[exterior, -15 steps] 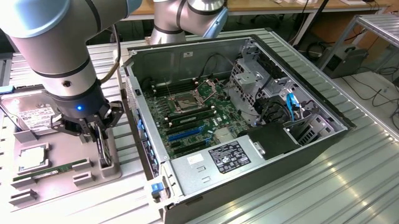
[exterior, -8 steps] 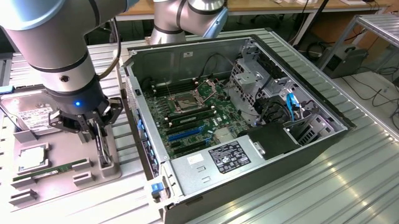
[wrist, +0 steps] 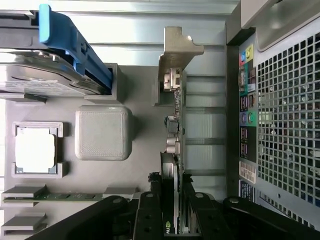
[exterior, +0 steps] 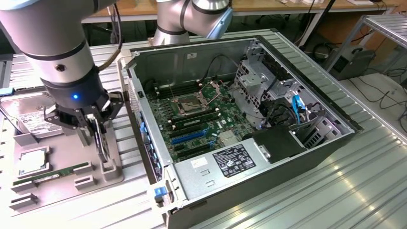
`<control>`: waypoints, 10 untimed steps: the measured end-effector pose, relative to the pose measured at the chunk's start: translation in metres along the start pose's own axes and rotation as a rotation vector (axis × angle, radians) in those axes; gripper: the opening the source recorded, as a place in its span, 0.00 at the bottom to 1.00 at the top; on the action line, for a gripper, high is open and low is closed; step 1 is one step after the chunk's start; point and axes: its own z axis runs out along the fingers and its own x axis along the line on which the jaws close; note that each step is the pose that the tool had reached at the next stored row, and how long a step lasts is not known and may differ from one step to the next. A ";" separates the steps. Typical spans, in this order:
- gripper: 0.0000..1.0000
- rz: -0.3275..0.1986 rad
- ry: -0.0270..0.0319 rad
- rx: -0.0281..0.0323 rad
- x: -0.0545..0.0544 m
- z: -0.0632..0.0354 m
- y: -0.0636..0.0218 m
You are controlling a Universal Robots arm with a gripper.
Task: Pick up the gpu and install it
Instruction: 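Pick up the gpu and move the gpu toward the slot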
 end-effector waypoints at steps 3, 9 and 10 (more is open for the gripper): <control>0.27 -0.002 0.0000 -0.0003 -0.001 -0.0128 0.0008; 0.27 -0.003 0.0039 -0.0002 -0.003 -0.0441 0.0018; 0.26 -0.003 0.0041 -0.0003 -0.004 -0.0507 0.0022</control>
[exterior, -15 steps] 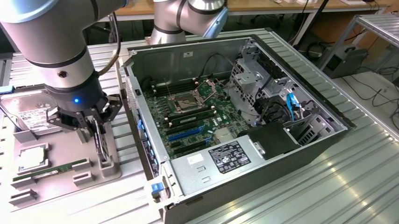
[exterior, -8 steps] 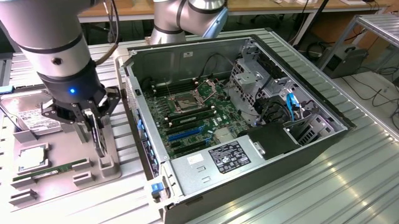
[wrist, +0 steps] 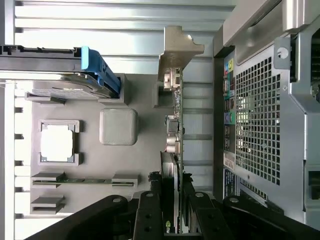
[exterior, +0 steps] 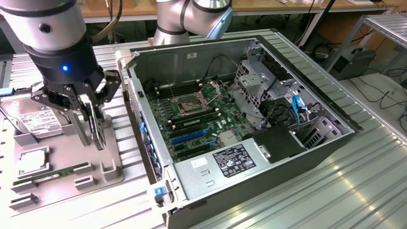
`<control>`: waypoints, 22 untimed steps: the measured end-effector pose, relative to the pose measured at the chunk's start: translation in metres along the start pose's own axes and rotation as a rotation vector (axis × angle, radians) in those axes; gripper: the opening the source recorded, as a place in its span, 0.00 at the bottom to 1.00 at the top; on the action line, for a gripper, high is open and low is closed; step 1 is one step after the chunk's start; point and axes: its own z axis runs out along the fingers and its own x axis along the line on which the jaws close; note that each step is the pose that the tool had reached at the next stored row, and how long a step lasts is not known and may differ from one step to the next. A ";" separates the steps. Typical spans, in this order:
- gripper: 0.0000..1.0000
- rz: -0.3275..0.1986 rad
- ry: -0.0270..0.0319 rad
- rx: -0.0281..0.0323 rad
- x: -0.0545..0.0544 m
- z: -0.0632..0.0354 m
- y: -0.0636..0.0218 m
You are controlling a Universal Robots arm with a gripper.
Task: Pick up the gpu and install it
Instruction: 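Pick up the gpu and move the gpu toward the slot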
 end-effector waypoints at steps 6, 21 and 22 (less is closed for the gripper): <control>0.26 -0.003 0.0008 -0.0009 -0.009 -0.0339 -0.0002; 0.26 -0.003 0.0311 -0.0013 -0.070 -0.1049 -0.0219; 0.26 -0.003 0.0352 -0.0014 -0.077 -0.1046 -0.0222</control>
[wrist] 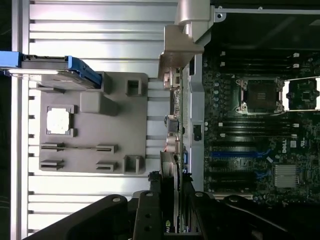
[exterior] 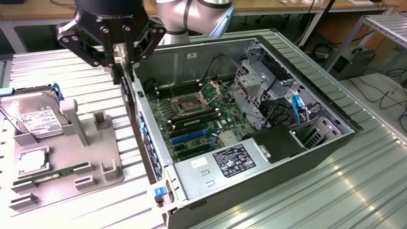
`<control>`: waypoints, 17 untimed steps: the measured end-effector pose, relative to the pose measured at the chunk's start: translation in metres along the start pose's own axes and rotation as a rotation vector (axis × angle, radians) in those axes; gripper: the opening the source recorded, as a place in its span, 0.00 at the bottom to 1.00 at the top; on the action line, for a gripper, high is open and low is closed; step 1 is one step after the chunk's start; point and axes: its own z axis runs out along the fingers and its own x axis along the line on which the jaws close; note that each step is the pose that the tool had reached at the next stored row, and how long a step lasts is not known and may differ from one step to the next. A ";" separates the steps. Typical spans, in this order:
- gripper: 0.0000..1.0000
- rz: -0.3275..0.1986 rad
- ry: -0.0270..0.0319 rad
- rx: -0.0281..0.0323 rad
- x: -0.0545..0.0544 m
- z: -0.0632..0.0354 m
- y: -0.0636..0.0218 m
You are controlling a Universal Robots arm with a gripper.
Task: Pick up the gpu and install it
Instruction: 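Pick up the gpu and move the gpu toward the slot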
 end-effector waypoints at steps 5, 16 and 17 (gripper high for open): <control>0.26 0.000 0.0138 0.0009 -0.024 0.0032 -0.0005; 0.26 -0.001 0.0169 0.0206 -0.078 0.0236 -0.0020; 0.26 -0.001 0.0169 0.0232 -0.082 0.0255 -0.0020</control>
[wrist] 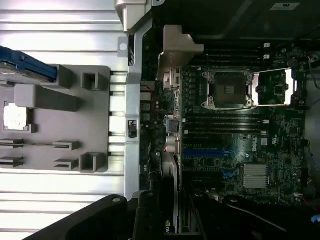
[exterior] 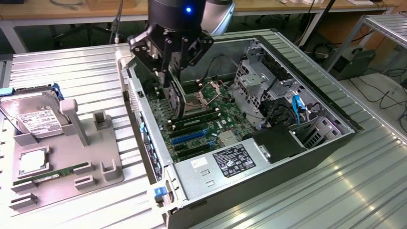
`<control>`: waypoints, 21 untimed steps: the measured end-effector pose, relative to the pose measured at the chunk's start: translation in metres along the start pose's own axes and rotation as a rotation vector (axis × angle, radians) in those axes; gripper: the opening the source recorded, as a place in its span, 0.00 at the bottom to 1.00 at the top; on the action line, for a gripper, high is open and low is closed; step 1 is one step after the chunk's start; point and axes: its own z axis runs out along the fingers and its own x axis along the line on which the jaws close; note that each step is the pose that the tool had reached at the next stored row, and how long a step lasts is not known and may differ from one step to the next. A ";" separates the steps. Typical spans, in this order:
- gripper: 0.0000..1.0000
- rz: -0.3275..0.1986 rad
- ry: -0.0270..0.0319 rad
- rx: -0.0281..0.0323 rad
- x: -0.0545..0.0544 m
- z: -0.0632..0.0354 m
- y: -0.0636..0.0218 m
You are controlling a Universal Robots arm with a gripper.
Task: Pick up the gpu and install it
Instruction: 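Pick up the gpu and move the gpu toward the slot, then insert the gpu into the slot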
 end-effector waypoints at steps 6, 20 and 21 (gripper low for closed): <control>0.26 -0.003 0.0004 0.0199 -0.030 0.0115 -0.0002; 0.26 -0.008 0.0029 0.0312 -0.063 0.0233 -0.0009; 0.26 -0.008 0.0029 0.0312 -0.063 0.0233 -0.0009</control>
